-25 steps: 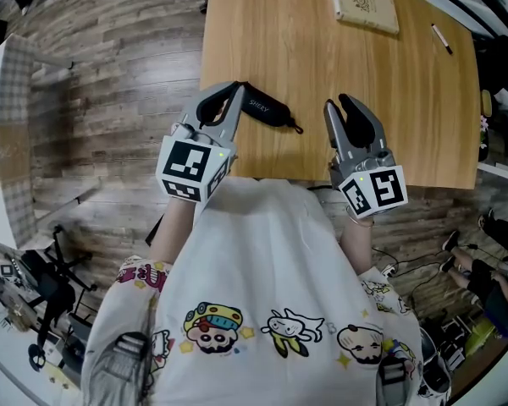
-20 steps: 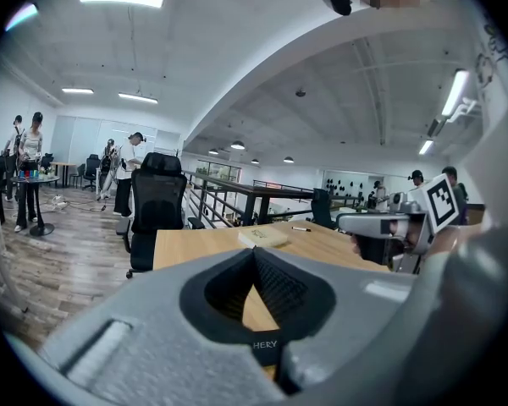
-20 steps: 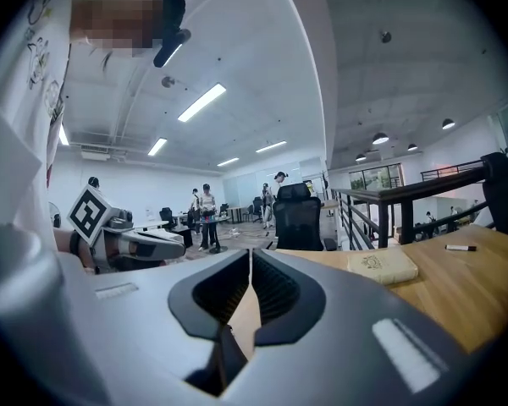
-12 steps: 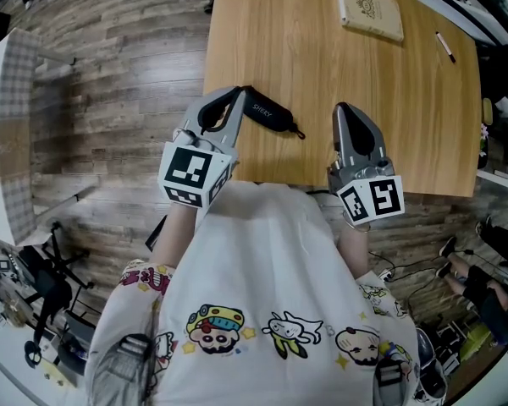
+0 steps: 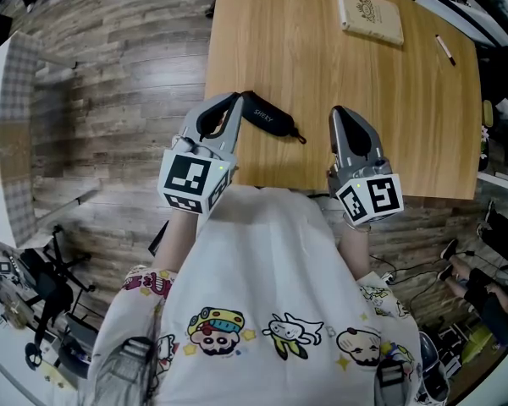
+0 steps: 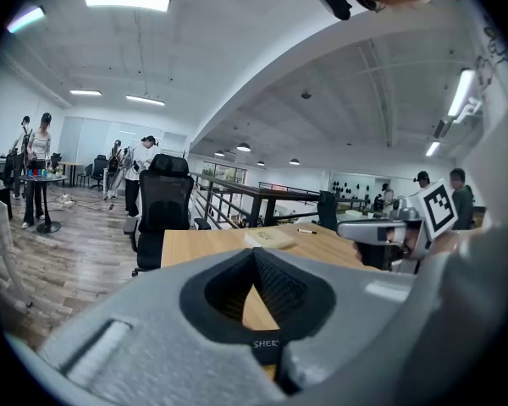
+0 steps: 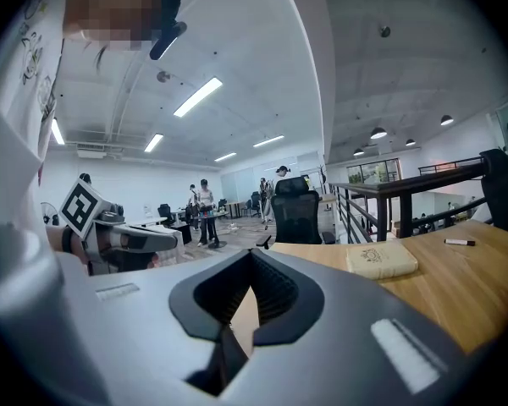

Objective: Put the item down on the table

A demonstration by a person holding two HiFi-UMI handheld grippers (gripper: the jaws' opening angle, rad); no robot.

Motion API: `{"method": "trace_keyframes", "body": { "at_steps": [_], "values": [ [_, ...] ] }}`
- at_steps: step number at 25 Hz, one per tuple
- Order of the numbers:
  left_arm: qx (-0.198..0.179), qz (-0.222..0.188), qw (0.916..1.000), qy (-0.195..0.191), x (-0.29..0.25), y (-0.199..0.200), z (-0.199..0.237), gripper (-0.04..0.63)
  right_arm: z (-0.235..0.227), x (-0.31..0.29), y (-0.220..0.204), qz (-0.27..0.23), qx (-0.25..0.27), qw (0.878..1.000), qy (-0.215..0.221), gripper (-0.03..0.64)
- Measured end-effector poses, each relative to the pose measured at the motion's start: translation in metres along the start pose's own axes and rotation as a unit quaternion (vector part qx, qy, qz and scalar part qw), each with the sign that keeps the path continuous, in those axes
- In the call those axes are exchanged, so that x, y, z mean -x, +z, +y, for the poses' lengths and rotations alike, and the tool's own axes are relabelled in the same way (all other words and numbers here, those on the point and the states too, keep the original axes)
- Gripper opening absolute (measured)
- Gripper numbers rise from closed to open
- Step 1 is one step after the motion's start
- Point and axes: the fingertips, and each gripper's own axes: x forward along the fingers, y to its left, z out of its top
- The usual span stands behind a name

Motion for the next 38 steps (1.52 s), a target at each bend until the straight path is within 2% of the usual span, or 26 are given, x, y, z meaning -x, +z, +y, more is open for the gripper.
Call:
{"method": "trace_keyframes", "body": {
  "at_steps": [38],
  "values": [
    [0.006,0.002,1.0,0.0,0.0003,-0.0024,0.0064,0.0,0.001,-0.0068,-0.0088,0.015,-0.001,1.0,-0.005,0.009]
  ]
}}
